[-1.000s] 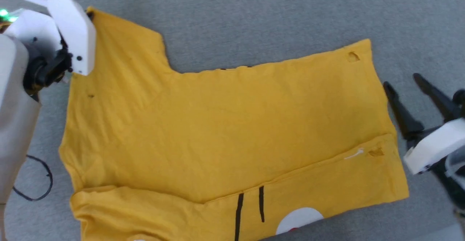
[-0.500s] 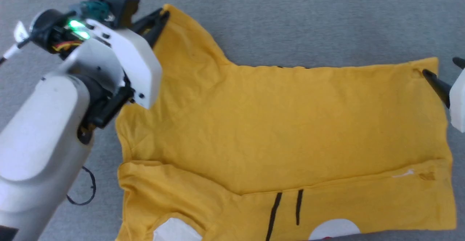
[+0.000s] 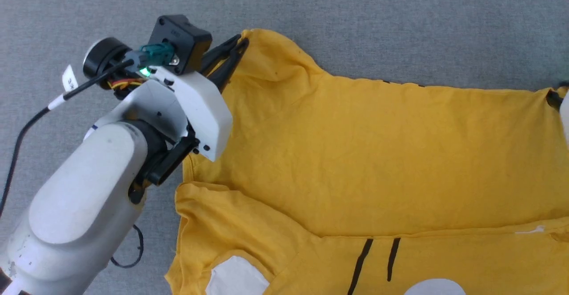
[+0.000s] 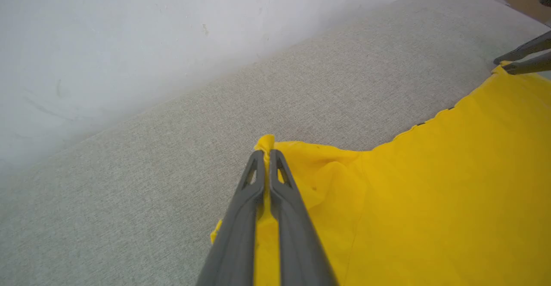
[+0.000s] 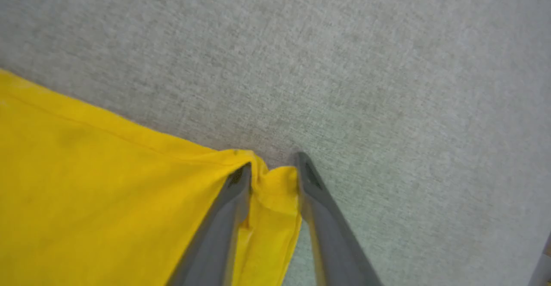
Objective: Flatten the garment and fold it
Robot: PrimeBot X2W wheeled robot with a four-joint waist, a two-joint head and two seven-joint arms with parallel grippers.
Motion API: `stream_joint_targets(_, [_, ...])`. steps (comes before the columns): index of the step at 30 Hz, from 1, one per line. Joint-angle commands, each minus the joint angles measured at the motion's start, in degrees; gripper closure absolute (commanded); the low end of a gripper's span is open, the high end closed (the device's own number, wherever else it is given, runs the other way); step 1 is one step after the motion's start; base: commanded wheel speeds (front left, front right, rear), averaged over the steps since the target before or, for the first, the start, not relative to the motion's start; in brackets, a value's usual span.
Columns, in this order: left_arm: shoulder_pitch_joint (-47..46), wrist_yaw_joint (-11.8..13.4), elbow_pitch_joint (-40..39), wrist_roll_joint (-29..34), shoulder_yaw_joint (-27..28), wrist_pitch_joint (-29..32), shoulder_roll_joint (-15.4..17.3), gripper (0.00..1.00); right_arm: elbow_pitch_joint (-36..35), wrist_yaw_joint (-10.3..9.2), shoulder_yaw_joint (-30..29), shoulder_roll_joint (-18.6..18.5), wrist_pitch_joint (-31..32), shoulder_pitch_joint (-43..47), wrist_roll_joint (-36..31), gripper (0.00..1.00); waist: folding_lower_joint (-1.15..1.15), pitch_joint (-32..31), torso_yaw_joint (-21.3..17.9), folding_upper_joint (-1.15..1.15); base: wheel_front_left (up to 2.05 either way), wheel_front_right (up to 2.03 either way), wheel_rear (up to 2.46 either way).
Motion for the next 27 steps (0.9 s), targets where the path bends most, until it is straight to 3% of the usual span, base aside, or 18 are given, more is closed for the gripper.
stream_joint_targets(1, [1.07, 0.22, 1.10, -0.10, 0.38, -1.16, -0.01, 1.00, 2.73, -0.04, 4.01, 2.48, 0.11, 3.35, 1.20, 1.00, 0.01, -1.27, -0.22, 0.00, 0.00, 0.00, 0.00])
stream_joint_targets(14, [6.81, 1.27, 5.02, -1.84, 1.89, -7.83, 0.02, 1.00, 4.33, -0.04, 3.62, 1.52, -12.50, 1.46, 5.53, 1.00, 0.01, -11.94, -2.69, 0.00, 0.00, 0.00, 0.00])
stream_joint_targets(27, [23.93, 6.58, -6.56, -4.96, 3.05, -6.78, 7.08, 1.00, -2.53, -0.04, -5.86, 1.11, -18.56, 17.01, 6.58, 1.00, 0.01, -20.81, -2.83, 0.00, 0.00, 0.00, 0.00])
